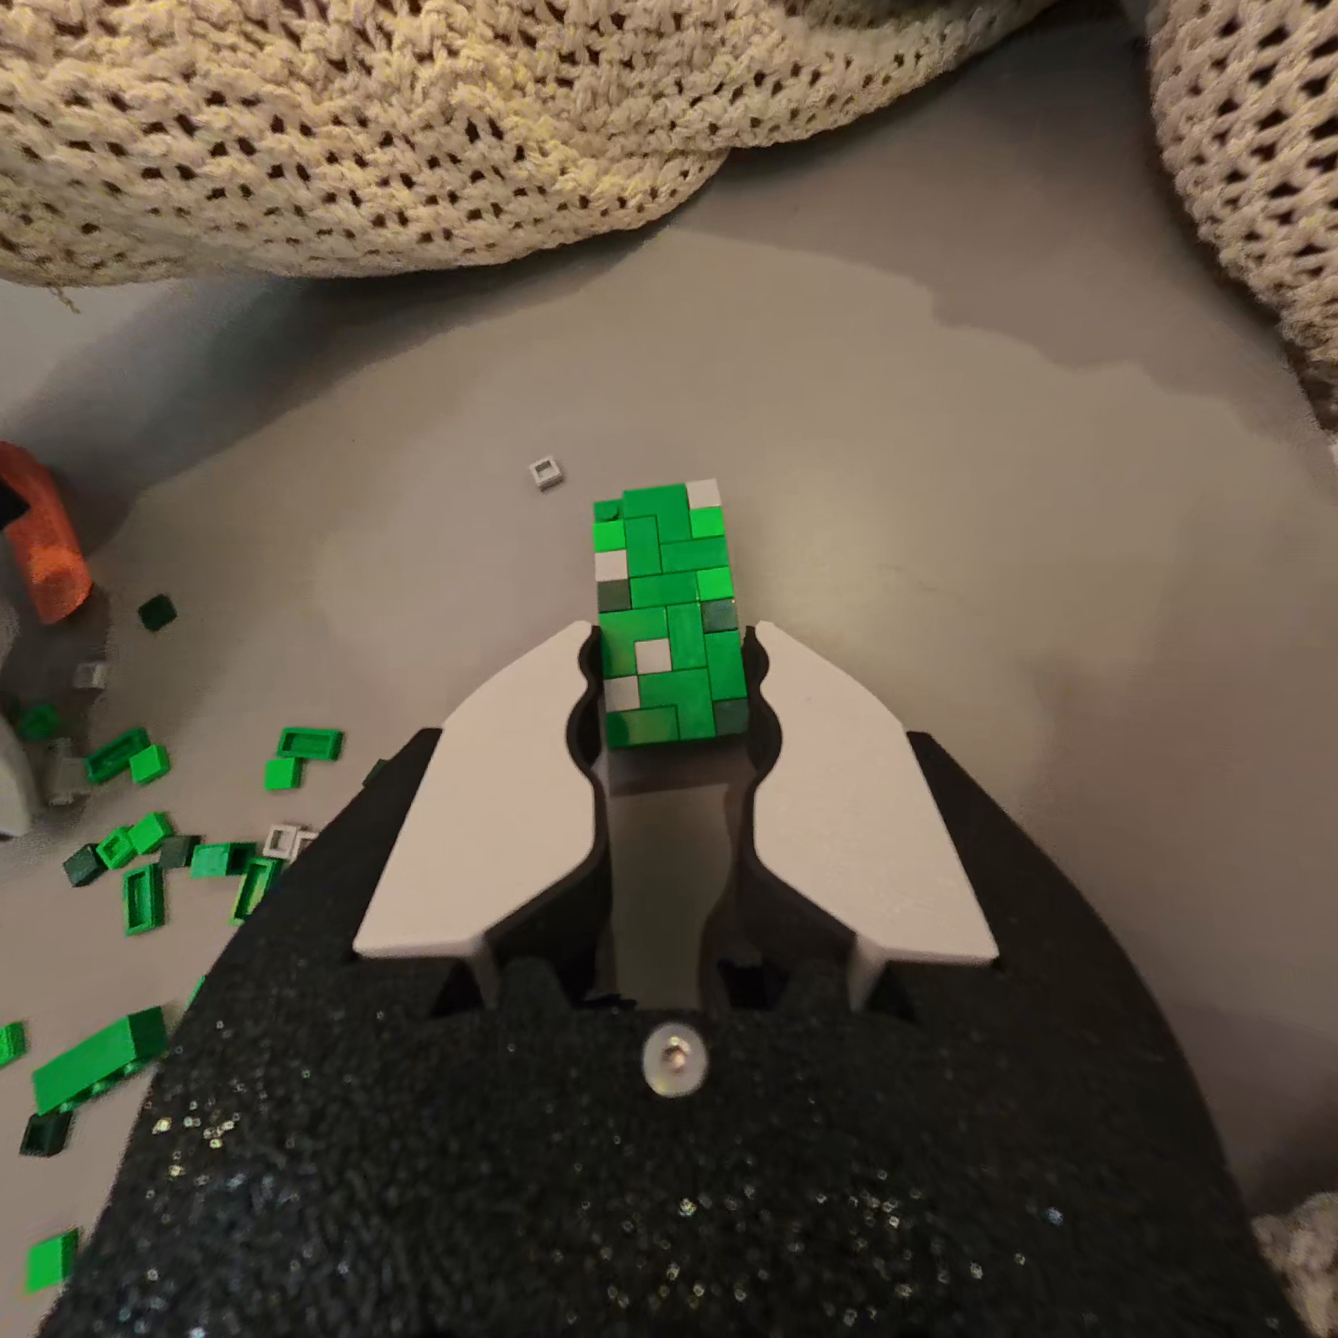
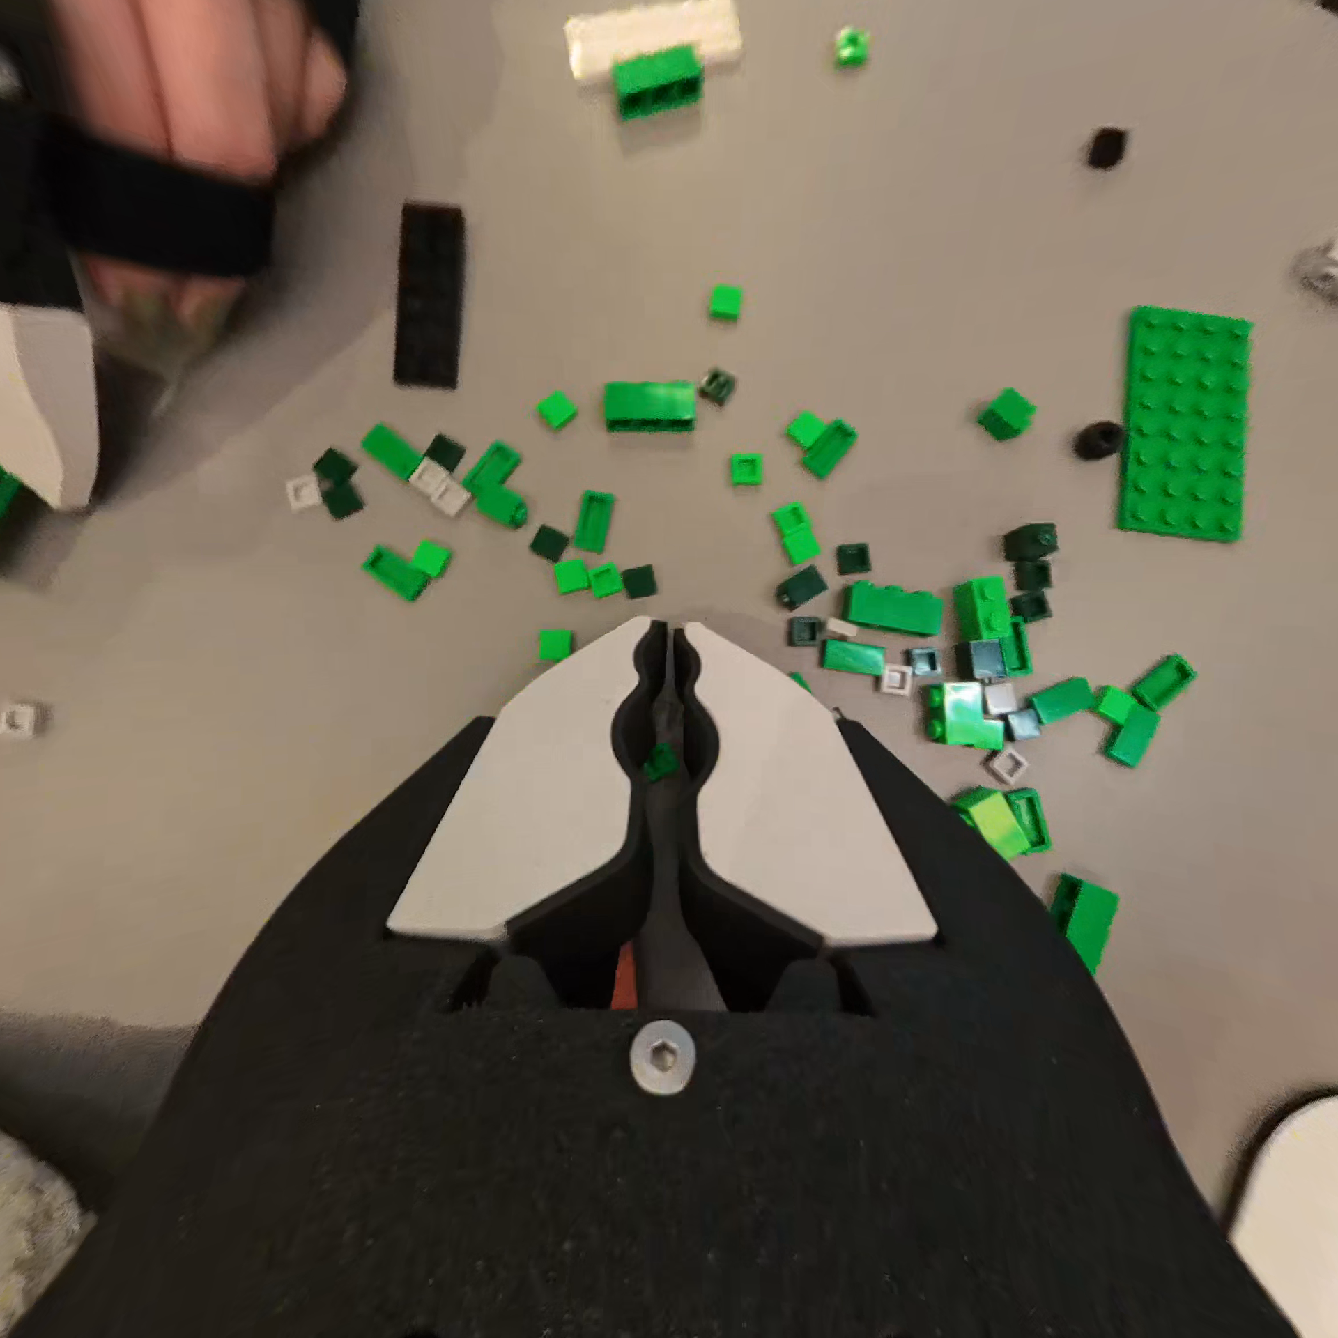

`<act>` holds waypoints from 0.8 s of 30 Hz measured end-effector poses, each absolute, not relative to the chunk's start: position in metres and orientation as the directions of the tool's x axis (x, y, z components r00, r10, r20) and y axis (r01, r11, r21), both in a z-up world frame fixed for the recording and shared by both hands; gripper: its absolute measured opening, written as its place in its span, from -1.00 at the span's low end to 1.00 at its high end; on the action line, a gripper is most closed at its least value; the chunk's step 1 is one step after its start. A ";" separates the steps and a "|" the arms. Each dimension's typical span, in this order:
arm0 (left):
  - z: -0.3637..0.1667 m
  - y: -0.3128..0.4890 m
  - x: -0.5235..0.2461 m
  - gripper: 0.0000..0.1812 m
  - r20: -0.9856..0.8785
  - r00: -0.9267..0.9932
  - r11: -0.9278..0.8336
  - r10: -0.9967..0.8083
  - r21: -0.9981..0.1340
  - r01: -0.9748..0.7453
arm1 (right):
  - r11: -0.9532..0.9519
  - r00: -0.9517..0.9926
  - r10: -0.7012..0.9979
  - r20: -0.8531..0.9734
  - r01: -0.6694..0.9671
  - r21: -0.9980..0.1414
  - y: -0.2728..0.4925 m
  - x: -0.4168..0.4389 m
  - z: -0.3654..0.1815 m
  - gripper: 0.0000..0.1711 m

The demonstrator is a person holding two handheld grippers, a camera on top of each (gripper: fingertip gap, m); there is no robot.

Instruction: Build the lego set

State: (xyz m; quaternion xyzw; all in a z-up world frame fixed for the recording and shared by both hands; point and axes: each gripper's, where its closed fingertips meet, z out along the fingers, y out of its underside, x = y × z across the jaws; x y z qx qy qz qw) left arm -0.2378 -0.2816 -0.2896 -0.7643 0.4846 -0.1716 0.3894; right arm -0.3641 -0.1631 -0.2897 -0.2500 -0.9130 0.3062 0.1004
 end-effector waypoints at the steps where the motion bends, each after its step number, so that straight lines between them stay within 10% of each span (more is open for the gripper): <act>1: -0.289 -0.282 -0.238 -0.60 -0.115 0.471 -0.227 -0.874 -0.761 -0.607 | 0.721 -0.864 0.499 0.070 0.369 -0.587 -0.162 -0.364 -0.292 -0.97; 24: -0.289 -0.284 -0.234 -0.60 -0.084 0.472 -0.249 -0.877 -0.761 -0.599 | 0.756 -0.929 0.351 0.113 0.210 -0.620 -0.178 -0.370 -0.295 -0.88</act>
